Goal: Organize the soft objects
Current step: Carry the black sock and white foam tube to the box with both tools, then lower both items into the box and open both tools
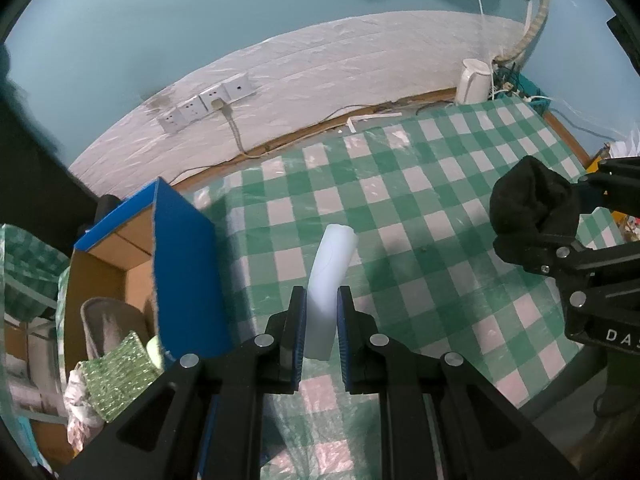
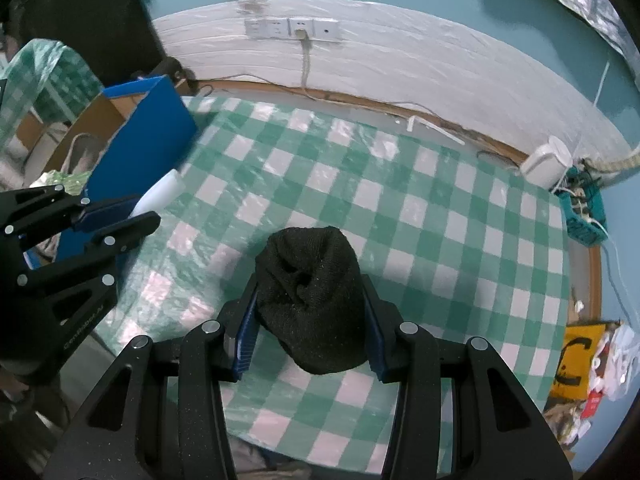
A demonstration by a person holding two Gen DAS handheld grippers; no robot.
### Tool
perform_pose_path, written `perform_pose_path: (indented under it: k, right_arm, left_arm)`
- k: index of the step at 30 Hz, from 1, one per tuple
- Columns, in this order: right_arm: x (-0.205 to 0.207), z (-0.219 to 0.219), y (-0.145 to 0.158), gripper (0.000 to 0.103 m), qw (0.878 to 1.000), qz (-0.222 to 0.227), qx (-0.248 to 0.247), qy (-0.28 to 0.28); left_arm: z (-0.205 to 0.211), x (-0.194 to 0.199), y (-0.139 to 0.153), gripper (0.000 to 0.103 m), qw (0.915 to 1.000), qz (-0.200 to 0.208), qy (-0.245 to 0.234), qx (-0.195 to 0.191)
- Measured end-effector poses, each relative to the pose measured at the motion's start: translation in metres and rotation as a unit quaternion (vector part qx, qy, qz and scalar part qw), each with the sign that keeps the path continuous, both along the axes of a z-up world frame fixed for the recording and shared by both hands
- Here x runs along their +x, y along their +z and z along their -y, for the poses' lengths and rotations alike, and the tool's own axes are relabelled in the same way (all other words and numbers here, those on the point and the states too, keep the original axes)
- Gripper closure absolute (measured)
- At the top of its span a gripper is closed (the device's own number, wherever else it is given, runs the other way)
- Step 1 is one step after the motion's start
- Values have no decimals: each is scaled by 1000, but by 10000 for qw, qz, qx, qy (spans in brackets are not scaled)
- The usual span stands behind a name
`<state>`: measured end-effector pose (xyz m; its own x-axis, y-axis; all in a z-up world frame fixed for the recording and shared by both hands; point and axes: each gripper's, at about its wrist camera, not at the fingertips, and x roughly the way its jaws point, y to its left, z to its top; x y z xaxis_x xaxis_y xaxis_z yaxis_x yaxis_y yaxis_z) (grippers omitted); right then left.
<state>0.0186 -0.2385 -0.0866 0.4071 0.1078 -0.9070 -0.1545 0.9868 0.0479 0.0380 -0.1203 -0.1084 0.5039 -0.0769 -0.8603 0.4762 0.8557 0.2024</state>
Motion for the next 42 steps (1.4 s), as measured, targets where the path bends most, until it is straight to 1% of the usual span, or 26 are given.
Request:
perform_pose_path:
  k: [5,18,26,36,42]
  right_arm:
    - [4,-14,7,58,9999,67,26,126]
    - [17,-64,21,58,9982,169,82,571]
    - [26,-103,30,58,9961,240,123,841]
    - [33,-151,36,58,9926,259,152,1173]
    - [37,-176,37,58,9905,253,173,1343]
  left_arm:
    - [-12,-2,7,89,9998,133,104,56]
    - [-59,1,23,89,9984,201,537,-31]
    - [-93,2,31,89,9960,279,840,-121]
    - [-139,3,34,89,9918,292,1224,-204]
    - [-165,5,30,89,9889,256,1445,-220]
